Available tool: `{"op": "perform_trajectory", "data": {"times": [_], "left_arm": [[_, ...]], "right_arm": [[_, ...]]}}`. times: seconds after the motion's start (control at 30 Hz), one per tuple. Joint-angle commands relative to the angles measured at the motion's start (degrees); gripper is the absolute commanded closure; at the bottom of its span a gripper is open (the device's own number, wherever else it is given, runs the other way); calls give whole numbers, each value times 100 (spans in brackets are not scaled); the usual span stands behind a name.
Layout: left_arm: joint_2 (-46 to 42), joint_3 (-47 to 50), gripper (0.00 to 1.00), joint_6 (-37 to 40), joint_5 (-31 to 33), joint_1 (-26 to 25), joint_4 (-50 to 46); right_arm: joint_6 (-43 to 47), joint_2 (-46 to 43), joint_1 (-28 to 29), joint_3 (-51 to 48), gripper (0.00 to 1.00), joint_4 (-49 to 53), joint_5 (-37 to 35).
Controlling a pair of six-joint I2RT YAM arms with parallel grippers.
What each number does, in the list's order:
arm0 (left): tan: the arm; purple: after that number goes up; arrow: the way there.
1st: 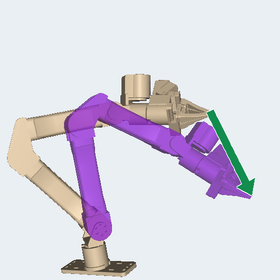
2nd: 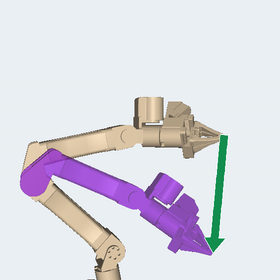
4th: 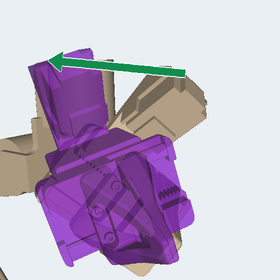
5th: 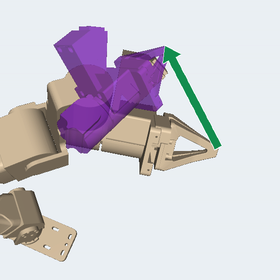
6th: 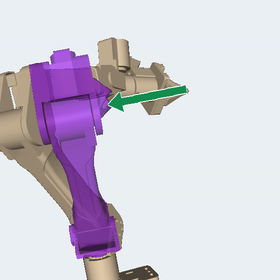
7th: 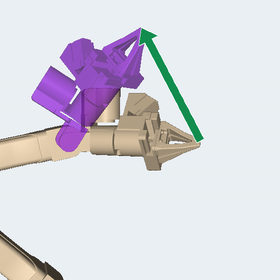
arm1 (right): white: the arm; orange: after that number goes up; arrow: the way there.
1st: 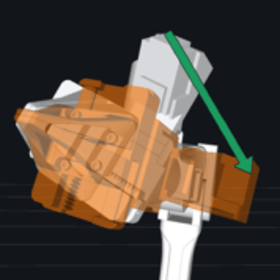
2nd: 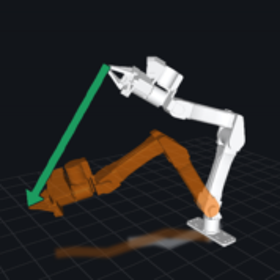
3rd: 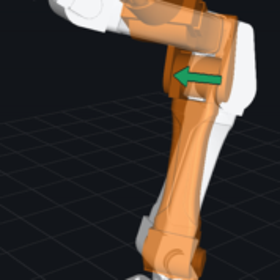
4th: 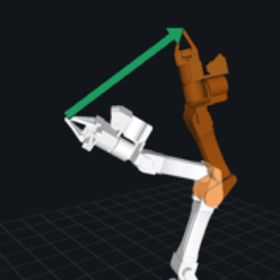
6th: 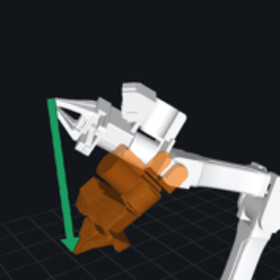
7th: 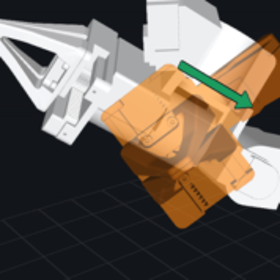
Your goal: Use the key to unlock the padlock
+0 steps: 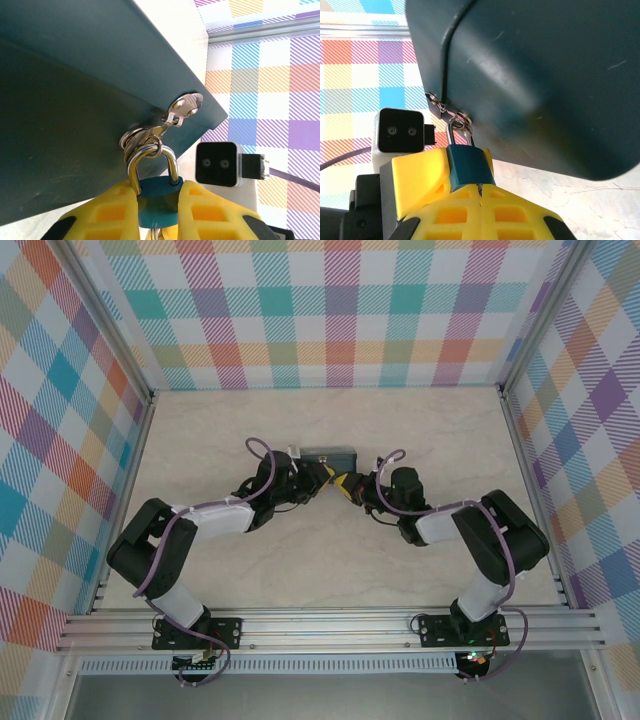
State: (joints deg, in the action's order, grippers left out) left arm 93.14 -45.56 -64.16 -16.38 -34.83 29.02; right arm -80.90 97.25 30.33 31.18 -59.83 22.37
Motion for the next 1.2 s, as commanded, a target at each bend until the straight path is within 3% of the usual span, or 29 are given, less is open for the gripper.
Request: {"op": "perform_trajectory", "data": {"times": [0.0, 0.4, 0.73, 1.17], "left_arm": [[-46, 56, 100, 212, -340, -244, 368], [11, 90, 100, 128, -193, -252, 342], [61, 67, 81, 79, 27, -252, 265], [326, 52, 62, -132, 127, -252, 396]], "right_arm": [[-904, 251, 25, 61, 95, -971, 36], [-1053, 201, 70, -22, 96, -617, -80], [-505, 26, 87, -154, 96, 96, -187], [-320, 96, 114, -323, 95, 159, -252]]}}
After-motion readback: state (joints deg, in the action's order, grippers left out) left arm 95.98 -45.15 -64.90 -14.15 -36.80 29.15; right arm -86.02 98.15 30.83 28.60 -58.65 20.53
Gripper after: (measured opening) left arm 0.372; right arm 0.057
